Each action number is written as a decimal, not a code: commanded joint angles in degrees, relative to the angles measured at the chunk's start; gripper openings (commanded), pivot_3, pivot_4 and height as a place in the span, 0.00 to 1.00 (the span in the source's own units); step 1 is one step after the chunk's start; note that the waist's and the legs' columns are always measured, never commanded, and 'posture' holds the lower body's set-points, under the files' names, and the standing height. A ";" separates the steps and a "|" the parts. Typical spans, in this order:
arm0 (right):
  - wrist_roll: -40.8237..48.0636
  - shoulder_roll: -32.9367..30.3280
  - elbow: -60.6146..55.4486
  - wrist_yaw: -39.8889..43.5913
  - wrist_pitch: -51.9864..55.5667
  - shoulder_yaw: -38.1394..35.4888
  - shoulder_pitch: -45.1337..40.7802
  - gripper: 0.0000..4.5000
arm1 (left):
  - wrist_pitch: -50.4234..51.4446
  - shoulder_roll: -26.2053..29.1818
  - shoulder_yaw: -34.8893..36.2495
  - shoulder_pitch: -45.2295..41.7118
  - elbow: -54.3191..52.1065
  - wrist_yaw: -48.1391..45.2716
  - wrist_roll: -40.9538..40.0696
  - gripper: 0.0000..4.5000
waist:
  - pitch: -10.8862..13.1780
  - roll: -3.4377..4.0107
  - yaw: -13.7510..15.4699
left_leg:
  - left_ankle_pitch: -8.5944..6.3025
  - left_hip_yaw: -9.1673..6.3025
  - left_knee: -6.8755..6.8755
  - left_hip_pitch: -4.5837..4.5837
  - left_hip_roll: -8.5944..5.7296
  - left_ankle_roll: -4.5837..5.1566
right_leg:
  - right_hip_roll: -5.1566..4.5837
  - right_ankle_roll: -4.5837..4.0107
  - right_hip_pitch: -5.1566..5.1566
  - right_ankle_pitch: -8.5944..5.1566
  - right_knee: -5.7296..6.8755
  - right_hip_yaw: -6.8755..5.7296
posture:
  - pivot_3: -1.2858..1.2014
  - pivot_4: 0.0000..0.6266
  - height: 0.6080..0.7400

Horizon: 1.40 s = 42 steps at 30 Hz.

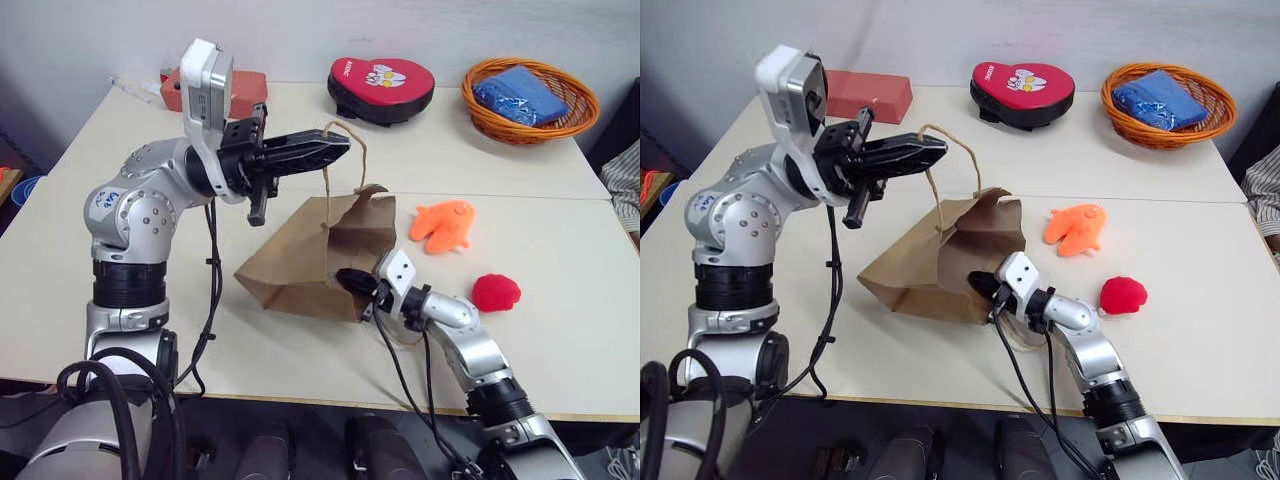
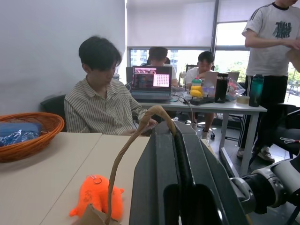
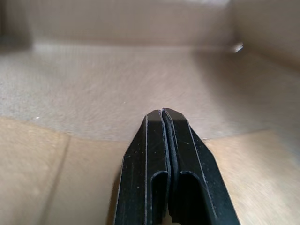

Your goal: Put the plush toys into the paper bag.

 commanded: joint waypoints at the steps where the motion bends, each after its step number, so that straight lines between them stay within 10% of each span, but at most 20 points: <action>1: 4.36 -2.54 -9.27 1.87 2.67 -3.28 1.31 0.09 | -2.98 -0.36 -1.22 0.88 -2.53 0.09 1.56 0.00 | 0.00 0.00 0.04 | 0.00 0.00 0.00 0.00 0.00 0.00 | 0.00 0.00 0.00 0.00 -0.01 0.00 | 0.52 0.24 1.00; 13: 25.12 -16.24 -23.16 9.81 10.07 -29.52 22.14 0.98 | -3.70 -0.22 -1.19 2.31 -3.86 -0.50 0.67 0.00 | 0.01 -0.01 1.53 | -0.02 0.01 -0.03 -0.02 -0.01 0.04 | -0.02 0.00 0.11 0.00 -0.18 0.00 | 0.52 0.24 1.00; 25: 26.57 -16.67 -13.90 6.62 9.19 -45.70 32.54 0.99 | -7.19 -1.13 -6.58 3.77 -3.08 -3.70 5.12 0.00 | 0.01 -0.01 1.13 | -0.03 0.21 -0.06 0.14 -0.01 0.06 | 0.03 0.00 0.14 0.00 -0.20 0.17 | 0.52 0.24 1.00; 35: 21.04 -24.28 2.76 -5.83 33.26 -28.69 -0.05 0.99 | -9.58 -2.51 -9.31 3.82 -2.19 -3.96 7.66 0.00 | 0.00 0.03 1.19 | 0.00 0.20 -0.02 0.09 0.01 0.06 | 0.03 0.00 0.04 0.00 -0.14 0.17 | 0.52 0.24 1.00; 42: 15.70 -18.68 20.46 -11.65 39.98 -22.28 -20.67 0.99 | -8.32 -2.60 -8.77 4.95 -4.35 -2.07 7.17 0.00 | 0.00 0.03 1.43 | 0.01 0.13 -0.04 -0.12 0.02 0.05 | 0.01 0.00 -0.07 0.00 -0.05 0.08 | 0.52 0.24 1.00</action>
